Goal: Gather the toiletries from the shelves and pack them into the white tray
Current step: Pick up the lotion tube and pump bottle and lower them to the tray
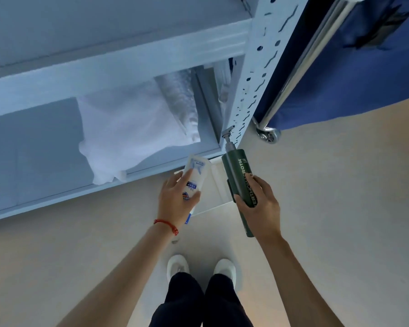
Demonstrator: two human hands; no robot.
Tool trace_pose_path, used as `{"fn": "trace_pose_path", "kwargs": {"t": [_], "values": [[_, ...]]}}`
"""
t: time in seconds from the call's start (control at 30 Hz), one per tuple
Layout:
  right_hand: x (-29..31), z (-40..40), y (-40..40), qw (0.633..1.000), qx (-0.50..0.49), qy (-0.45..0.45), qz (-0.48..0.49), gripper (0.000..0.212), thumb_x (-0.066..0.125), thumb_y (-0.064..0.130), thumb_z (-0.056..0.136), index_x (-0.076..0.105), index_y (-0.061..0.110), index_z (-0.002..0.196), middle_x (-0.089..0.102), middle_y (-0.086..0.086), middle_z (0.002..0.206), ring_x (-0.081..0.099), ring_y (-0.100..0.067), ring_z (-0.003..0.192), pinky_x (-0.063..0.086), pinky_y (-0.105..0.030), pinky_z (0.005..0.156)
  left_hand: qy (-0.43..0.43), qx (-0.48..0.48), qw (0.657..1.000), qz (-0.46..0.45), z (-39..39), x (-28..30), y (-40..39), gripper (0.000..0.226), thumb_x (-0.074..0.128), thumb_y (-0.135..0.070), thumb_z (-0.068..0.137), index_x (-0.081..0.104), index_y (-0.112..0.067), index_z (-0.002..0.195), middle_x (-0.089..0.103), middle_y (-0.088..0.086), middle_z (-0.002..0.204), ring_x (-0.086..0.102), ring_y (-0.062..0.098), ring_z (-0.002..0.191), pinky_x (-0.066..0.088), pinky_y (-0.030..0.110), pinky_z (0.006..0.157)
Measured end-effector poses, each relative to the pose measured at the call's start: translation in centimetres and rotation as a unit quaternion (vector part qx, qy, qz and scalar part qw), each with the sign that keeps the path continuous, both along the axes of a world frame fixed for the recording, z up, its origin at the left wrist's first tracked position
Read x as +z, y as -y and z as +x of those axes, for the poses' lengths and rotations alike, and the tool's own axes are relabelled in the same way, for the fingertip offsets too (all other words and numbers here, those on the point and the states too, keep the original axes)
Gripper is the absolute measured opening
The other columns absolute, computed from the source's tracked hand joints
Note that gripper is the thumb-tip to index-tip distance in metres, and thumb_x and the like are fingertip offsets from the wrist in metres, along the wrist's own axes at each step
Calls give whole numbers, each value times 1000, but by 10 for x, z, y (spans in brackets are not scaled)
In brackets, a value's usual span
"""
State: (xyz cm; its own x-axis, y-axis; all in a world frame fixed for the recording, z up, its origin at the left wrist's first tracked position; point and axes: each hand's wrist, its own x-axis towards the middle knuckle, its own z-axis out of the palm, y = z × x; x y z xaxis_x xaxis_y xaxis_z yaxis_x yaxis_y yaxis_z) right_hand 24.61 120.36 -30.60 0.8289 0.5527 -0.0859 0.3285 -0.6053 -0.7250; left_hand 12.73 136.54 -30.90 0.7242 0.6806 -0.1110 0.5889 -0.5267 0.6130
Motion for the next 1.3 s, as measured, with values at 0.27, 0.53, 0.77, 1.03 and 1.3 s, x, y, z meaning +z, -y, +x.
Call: {"fn": "trace_pose_path", "kwargs": {"t": [0.27,0.53,0.77,1.03,1.3], "values": [[-166,7,-28,1000,24,9,-16,53,70,16,77,52,20,127,52,-5,129,57,-23,106,51,-36,87,-20,10,1000,-9,-5,-164,-13,63,43,-44,68,57,-7,118,64,20,105,58,37,82,49,38,72],[-306,28,-63,999,37,20,5,53,69,17,78,51,21,128,52,-4,129,56,-20,106,46,-29,86,-23,23,999,-20,16,-308,-32,56,61,-30,74,50,-9,125,58,19,118,53,36,95,50,44,81],[-373,44,-86,995,60,61,41,54,70,19,78,50,15,128,52,-10,129,55,-24,108,48,-34,89,3,20,1000,-12,30,-382,-40,56,66,-20,78,45,-13,130,52,16,126,48,32,103,43,37,88],[-410,47,-87,995,70,76,7,70,69,22,80,32,25,139,42,-7,133,49,-16,108,38,-20,82,15,36,999,-18,38,-420,-44,56,64,-19,81,41,-15,132,49,14,129,44,29,109,37,29,88],[-423,58,-78,995,62,41,-73,78,65,25,83,17,24,143,45,-12,124,51,-29,104,44,-38,82,-18,40,997,-58,46,-437,-43,55,60,-22,84,39,-14,134,50,14,123,45,28,105,38,31,87]]}}
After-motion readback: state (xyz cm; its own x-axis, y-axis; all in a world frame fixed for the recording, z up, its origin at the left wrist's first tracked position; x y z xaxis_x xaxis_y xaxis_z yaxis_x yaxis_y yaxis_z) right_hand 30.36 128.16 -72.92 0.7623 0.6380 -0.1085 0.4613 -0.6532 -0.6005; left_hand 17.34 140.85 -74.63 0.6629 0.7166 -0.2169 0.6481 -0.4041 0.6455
